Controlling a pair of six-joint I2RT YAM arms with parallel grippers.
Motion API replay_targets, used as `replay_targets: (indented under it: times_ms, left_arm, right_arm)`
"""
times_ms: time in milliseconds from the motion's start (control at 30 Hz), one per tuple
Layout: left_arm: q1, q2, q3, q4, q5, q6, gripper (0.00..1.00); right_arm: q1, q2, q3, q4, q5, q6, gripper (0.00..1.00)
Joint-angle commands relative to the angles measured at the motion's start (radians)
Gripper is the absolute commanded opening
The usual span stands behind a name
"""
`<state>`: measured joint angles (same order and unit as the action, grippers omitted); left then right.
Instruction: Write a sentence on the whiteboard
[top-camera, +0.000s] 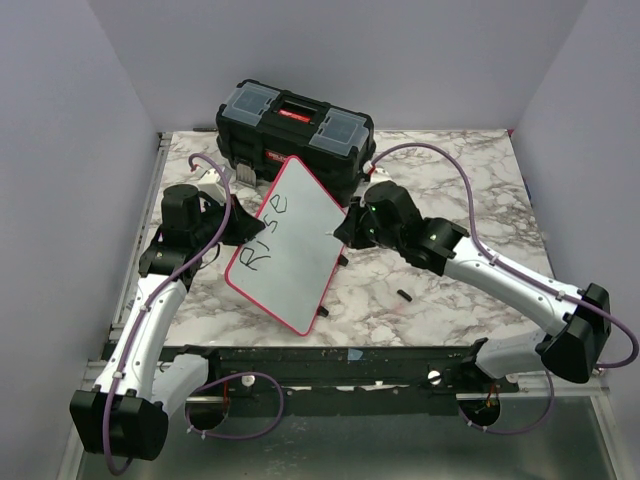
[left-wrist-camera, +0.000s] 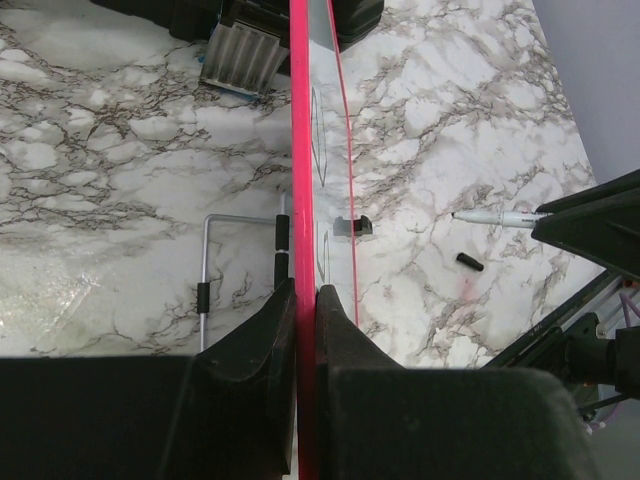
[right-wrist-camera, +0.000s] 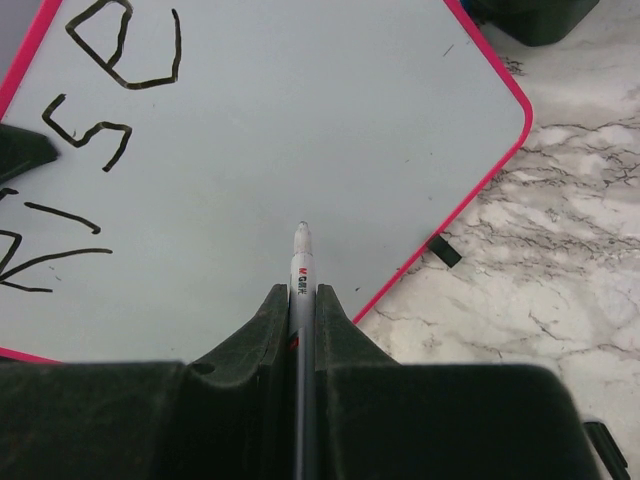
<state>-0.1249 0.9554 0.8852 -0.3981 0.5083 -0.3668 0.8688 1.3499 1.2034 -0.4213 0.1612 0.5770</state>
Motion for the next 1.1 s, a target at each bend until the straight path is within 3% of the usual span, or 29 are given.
replay_targets:
  times_ms: [0,833,1067]
  left_arm:
    - [-0.01,-0.015,-0.012,0.016,-0.003,0.083,0.0]
    - [-0.028,-0.004,-0.012,-0.002,-0.03,0.088,0.0]
    - [-0.03,0.009,0.001,-0.011,-0.052,0.095,0.0]
  right_arm:
    - [-0.001,-0.022,0.003,-0.006,-0.094,-0.019,0.01]
    - [0.012,-0.195,-0.252,0.275,-0.352,-0.211,0.01]
    - [0.135,-0.219,-0.315,0.347,-0.269,-0.302,0.01]
